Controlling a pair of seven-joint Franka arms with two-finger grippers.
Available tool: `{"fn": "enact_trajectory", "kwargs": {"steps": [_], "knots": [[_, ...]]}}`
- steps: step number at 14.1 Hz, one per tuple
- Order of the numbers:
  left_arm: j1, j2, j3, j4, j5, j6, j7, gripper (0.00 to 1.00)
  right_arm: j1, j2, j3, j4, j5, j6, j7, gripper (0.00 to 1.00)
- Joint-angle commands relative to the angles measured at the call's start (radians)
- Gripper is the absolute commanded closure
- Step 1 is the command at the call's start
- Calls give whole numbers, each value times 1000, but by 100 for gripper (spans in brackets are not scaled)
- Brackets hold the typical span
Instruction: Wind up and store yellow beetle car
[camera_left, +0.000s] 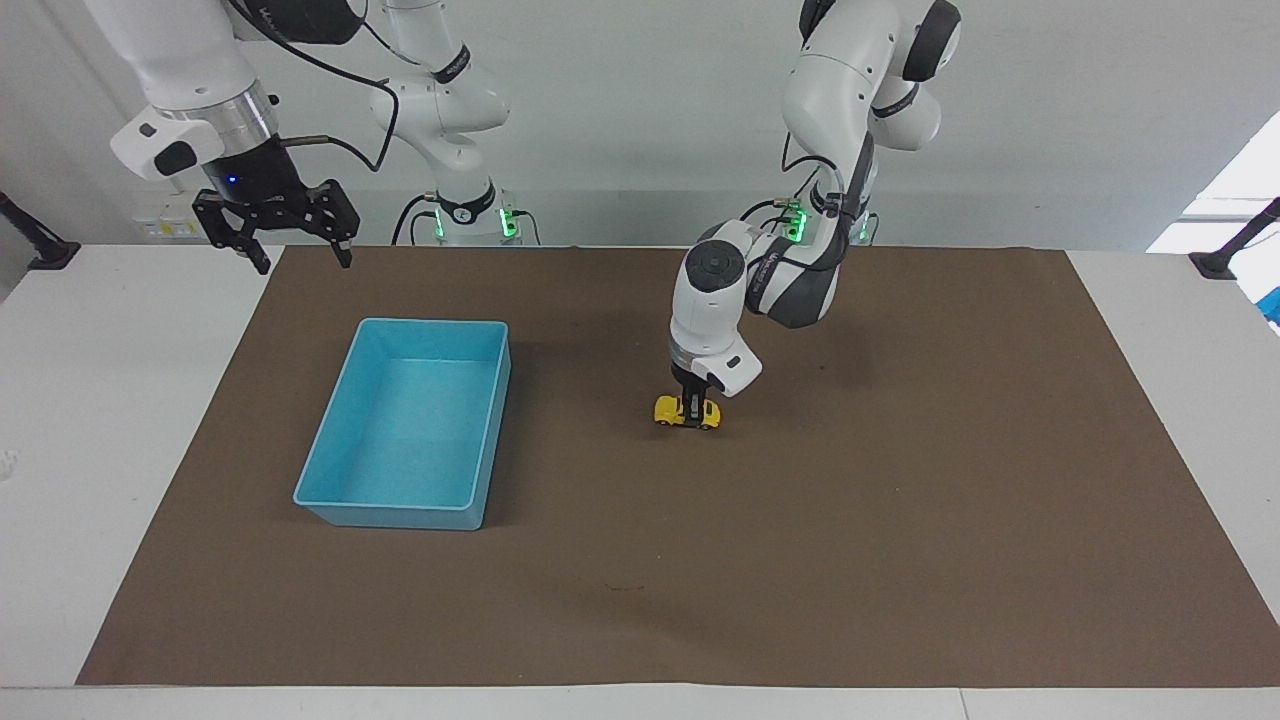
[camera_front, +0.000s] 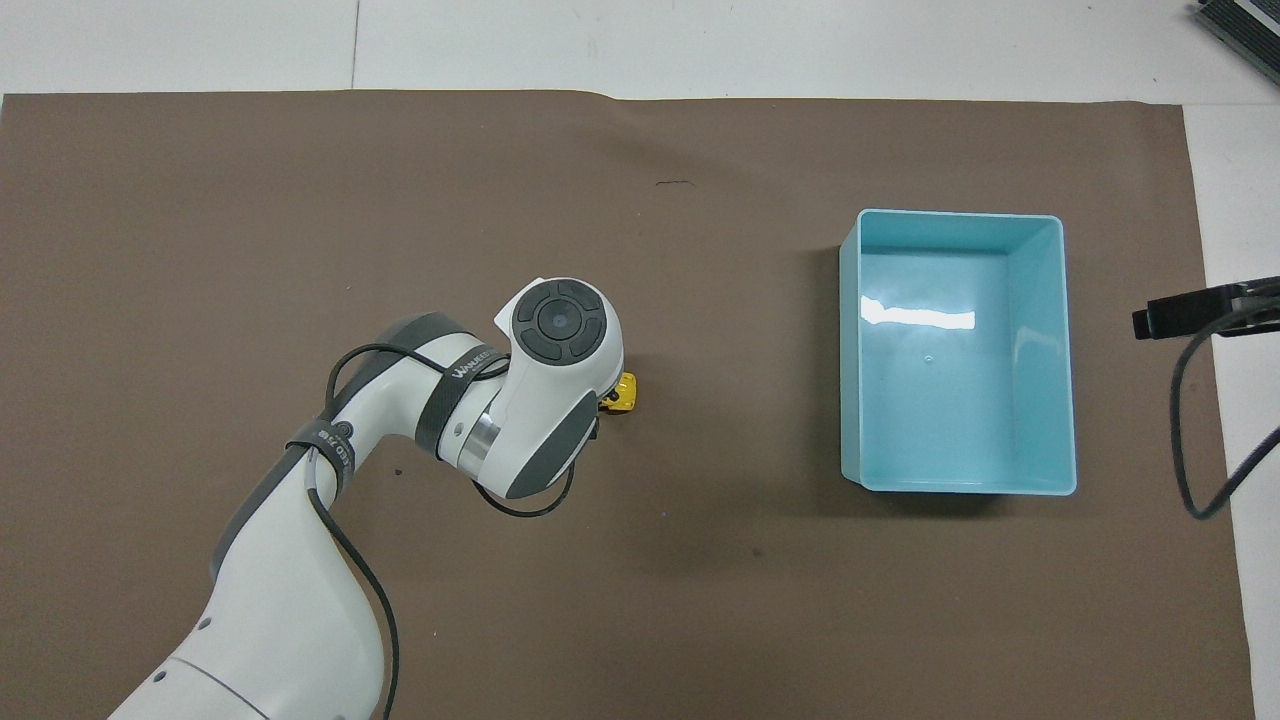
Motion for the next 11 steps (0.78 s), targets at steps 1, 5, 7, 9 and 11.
{"fn": "enact_trajectory", "kwargs": {"steps": [1, 5, 7, 9, 11], "knots": [[20, -16, 1, -37, 12, 26, -34, 100, -1, 6, 3, 11, -2, -8, 22, 0], [35, -19, 3, -50, 14, 18, -20, 100, -1, 6, 2, 11, -2, -8, 22, 0], [60, -17, 4, -49, 17, 13, -8, 100, -1, 6, 3, 13, -2, -8, 22, 0], [92, -17, 4, -52, 17, 7, 9, 100, -1, 6, 3, 11, -2, -8, 22, 0], [121, -17, 4, -61, 17, 4, 33, 100, -1, 6, 3, 11, -2, -8, 22, 0]]}}
